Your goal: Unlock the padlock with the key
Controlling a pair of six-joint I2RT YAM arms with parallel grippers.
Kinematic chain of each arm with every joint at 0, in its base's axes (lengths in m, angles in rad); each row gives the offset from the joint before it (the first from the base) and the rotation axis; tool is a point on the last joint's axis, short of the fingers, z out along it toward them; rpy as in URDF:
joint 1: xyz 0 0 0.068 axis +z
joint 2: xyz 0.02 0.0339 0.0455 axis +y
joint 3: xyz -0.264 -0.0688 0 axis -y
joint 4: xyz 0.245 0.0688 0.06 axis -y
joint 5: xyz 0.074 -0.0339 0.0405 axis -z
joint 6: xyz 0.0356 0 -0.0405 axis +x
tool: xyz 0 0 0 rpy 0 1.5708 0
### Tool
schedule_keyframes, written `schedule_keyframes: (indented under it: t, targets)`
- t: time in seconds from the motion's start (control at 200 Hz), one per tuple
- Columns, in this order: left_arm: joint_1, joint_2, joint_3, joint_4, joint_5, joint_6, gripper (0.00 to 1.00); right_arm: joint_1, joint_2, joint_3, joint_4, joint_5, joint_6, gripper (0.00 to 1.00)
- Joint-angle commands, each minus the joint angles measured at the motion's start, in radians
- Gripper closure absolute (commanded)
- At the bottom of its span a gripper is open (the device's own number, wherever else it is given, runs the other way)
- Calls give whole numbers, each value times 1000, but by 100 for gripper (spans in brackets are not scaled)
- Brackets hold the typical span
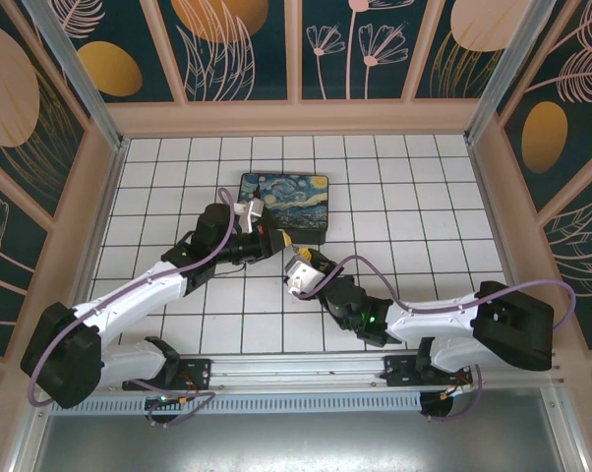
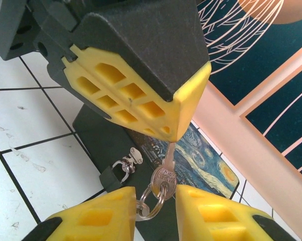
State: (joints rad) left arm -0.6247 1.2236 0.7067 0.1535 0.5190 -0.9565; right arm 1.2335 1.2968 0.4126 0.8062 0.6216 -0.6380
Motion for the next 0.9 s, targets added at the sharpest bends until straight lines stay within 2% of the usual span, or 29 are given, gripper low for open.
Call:
schedule_keyframes:
  t: [0.0, 0.4, 0.626, 0.896]
  targets:
    - [-3, -17, -8, 28, 24, -15, 100, -9, 6, 27, 56, 30, -17, 75]
    - [-2, -28, -21, 46, 35, -30, 100, -14, 28, 35, 40, 43, -32, 75]
    - [-3, -32, -28, 44, 40, -30, 100, -17, 24, 38, 44, 43, -29, 87]
    - [-3, -29, -41, 65, 46, -50, 100, -13, 23, 48, 52, 38, -27, 92]
